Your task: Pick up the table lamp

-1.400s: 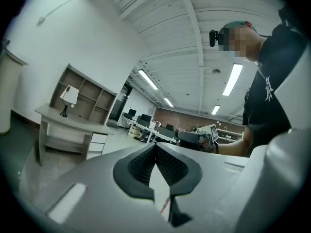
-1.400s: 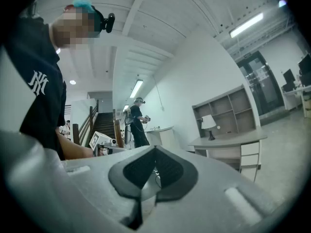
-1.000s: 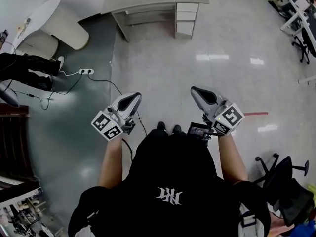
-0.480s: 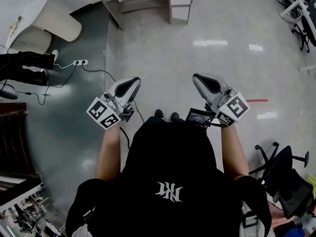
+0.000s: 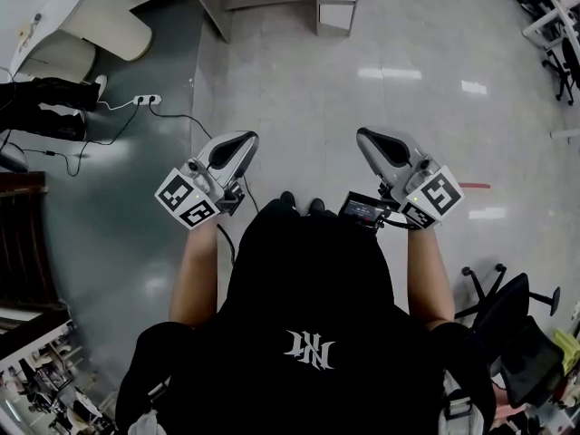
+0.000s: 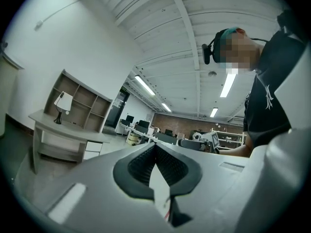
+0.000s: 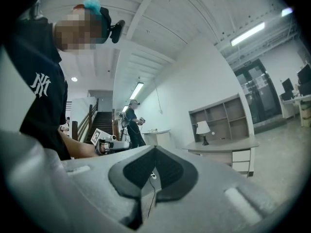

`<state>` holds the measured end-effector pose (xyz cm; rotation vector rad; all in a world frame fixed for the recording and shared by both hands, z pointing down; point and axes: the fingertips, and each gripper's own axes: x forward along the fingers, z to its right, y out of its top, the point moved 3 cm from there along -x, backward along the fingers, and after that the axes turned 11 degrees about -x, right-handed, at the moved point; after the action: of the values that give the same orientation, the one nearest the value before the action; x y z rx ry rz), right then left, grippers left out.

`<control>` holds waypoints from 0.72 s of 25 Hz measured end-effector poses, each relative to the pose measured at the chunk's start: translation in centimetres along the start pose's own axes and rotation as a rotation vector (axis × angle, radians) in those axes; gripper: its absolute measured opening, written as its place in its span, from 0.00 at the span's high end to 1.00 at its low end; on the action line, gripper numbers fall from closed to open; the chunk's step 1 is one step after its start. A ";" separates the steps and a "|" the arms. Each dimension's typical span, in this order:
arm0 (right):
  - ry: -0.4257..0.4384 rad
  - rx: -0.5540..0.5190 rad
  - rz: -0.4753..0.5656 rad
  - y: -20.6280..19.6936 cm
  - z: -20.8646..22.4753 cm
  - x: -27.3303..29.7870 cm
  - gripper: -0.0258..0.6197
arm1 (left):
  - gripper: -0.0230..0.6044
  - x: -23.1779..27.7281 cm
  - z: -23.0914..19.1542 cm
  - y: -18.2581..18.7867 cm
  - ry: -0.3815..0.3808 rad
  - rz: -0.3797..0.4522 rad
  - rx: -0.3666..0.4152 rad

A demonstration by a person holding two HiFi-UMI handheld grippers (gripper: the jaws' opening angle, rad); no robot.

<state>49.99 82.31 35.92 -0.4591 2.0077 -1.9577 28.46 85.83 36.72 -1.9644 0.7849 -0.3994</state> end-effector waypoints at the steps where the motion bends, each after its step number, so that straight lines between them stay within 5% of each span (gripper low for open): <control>1: 0.001 0.003 0.001 0.0 0.1 -0.1 0.96 | 0.96 0.1 -0.1 0.0 0.004 0.002 -0.003; 18: 0.035 0.062 -0.001 -1.7 1.5 2.6 0.96 | 0.96 0.3 -3.0 0.1 0.031 -0.001 -0.032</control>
<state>48.35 79.78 37.59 -0.4148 1.9616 -2.0355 26.96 83.61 38.07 -1.9926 0.8148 -0.4212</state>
